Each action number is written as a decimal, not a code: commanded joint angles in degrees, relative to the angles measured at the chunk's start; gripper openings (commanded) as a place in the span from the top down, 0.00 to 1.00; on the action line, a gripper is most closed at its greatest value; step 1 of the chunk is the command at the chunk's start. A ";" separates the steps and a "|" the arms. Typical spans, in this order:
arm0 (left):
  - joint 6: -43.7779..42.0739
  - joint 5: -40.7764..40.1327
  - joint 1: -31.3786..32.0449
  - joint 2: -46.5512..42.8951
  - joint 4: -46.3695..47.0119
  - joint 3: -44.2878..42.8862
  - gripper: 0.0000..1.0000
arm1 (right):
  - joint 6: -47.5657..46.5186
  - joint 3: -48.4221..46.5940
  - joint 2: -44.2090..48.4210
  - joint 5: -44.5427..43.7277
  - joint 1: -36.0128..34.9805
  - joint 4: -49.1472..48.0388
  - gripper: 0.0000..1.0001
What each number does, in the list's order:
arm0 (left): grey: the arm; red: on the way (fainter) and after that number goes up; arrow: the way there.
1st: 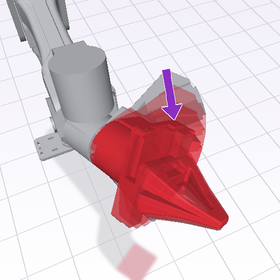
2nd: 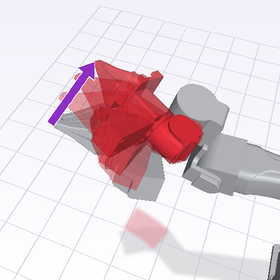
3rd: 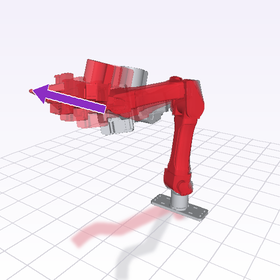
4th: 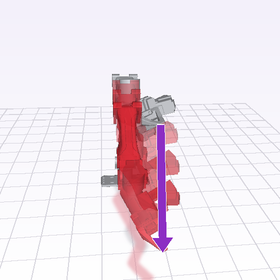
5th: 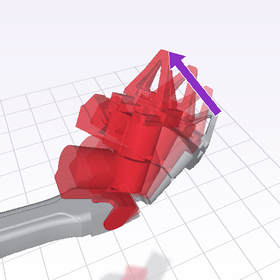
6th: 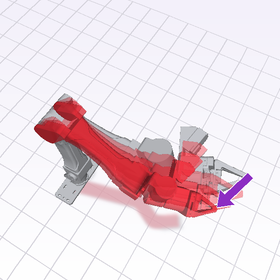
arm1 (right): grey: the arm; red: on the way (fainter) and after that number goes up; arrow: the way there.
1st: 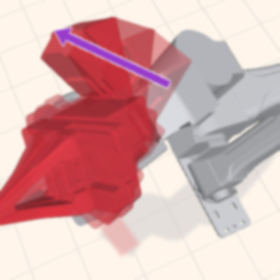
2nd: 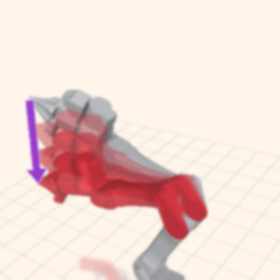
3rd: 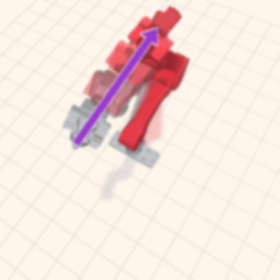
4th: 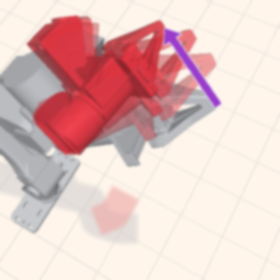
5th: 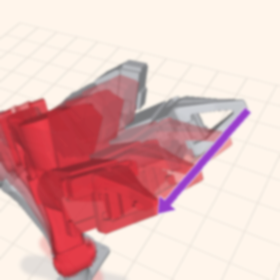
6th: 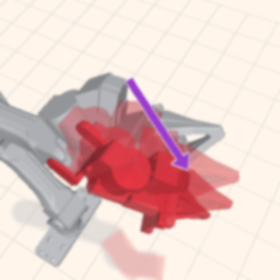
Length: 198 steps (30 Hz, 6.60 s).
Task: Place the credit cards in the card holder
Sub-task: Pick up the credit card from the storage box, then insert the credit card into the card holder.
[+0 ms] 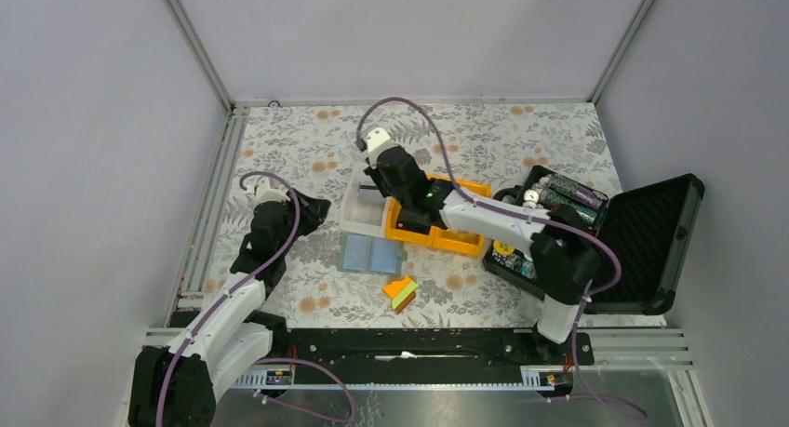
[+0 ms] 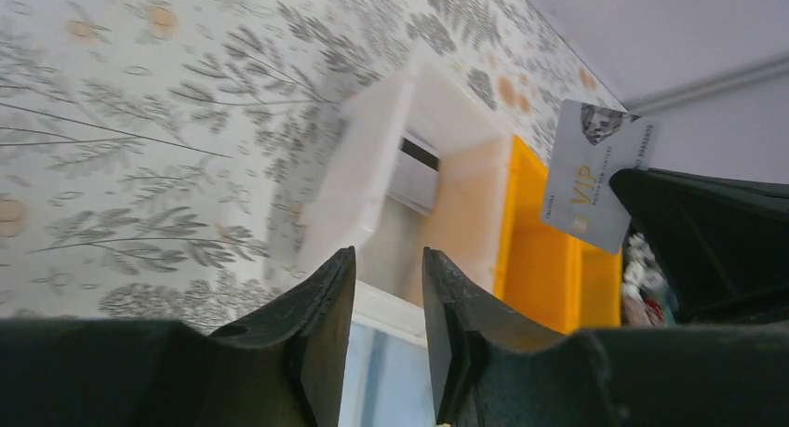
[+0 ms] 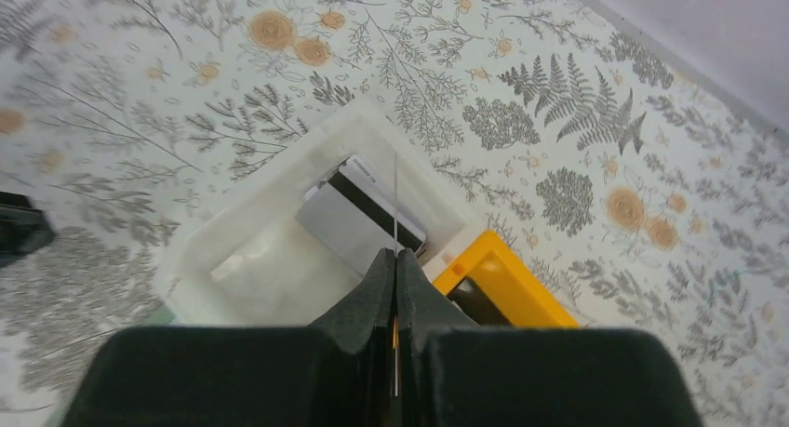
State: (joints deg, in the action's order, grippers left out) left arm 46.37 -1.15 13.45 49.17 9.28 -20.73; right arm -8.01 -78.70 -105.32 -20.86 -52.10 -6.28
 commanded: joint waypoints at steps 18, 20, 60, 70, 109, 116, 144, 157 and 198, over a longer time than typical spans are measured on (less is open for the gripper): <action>-0.98 6.64 7.00 -3.67 -12.18 2.65 0.38 | 53.81 39.51 33.16 12.58 -5.11 -17.48 1.00; -1.45 5.25 6.96 -2.76 -14.18 2.70 0.36 | 57.54 41.25 32.29 11.53 -6.55 -19.25 1.00; -1.58 1.35 16.69 11.11 -5.50 7.67 0.52 | 72.24 43.91 15.96 -5.49 -11.95 -20.26 1.00; -2.51 -1.31 16.69 13.27 -6.77 5.09 0.51 | 72.05 43.02 14.22 -2.55 -9.14 -22.60 1.00; -1.81 -2.54 16.69 15.61 -7.96 4.30 0.64 | 72.97 40.29 11.82 1.69 -7.32 -26.18 1.00; -1.81 -2.54 16.69 15.57 -8.03 4.23 0.65 | 73.98 40.36 11.33 1.50 -7.35 -25.09 1.00; -1.81 -2.02 16.69 15.17 -8.49 4.12 0.72 | 76.20 38.56 2.00 3.29 -7.50 -24.57 1.00; -1.72 -1.58 16.69 14.58 -8.22 4.29 0.72 | 74.31 35.07 -1.20 3.41 -8.92 -22.22 1.00; -2.84 5.32 16.69 18.87 2.37 6.83 0.99 | 61.62 24.00 -1.58 1.74 -12.42 -13.12 0.45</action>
State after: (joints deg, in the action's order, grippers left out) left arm 43.44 0.73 29.78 66.76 10.46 -15.49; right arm 53.80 -53.25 -106.26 -22.00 -63.81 -18.28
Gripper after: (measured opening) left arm 0.028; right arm 0.541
